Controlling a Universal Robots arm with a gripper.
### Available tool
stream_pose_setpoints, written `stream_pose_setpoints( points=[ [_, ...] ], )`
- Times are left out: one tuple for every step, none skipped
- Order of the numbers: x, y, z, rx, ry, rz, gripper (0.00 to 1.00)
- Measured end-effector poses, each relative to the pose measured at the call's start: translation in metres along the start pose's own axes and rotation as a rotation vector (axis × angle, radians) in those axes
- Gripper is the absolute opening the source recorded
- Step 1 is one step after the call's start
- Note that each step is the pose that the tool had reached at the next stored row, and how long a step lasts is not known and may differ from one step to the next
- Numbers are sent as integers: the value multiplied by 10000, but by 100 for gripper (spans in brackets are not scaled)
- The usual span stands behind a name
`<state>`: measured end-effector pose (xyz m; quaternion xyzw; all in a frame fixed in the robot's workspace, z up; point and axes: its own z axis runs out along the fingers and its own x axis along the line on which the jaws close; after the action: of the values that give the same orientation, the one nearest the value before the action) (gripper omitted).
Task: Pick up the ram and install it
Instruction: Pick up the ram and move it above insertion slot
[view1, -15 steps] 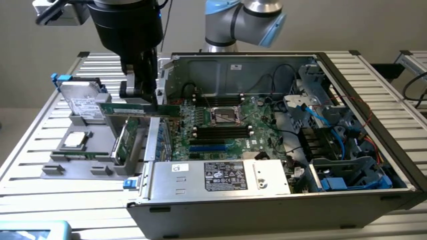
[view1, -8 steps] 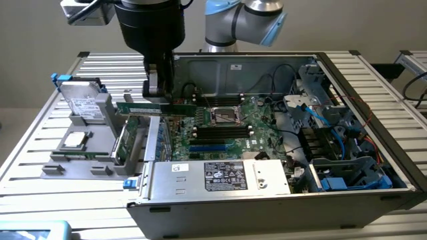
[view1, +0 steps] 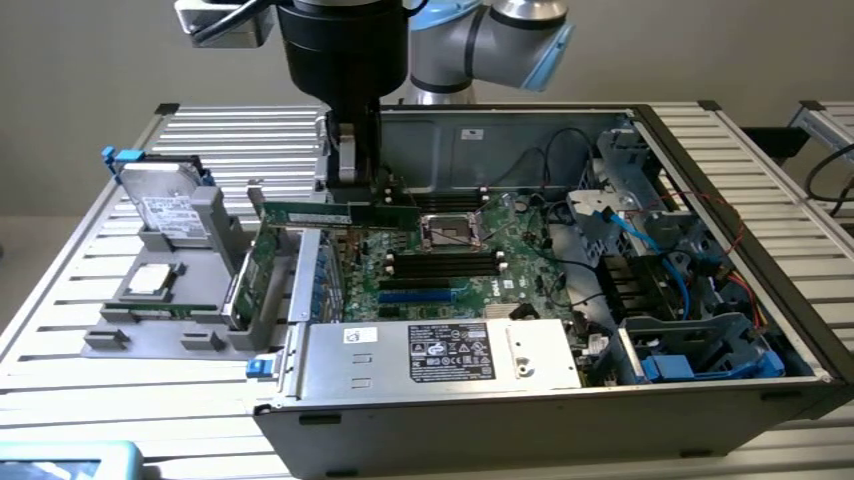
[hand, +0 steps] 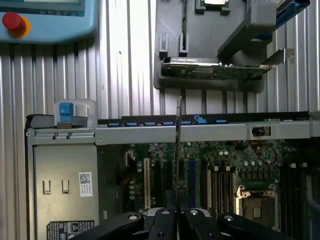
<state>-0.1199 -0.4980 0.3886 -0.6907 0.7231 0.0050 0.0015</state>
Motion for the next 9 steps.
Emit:
stream_pose_setpoints(
  points=[
    [-13,-21,3,-6,28,0,13],
    [-29,-44,6,-11,49,1,13],
    [-42,-64,9,-16,74,0,13],
    [-54,-84,13,-23,109,1,13],
    [-67,-106,18,-29,152,2,13],
    [-79,-126,22,-35,191,2,13],
    [-92,-147,26,-41,218,2,13],
    [-107,-172,29,-43,240,2,13],
    [-121,-196,33,-45,260,3,13]
  ],
)
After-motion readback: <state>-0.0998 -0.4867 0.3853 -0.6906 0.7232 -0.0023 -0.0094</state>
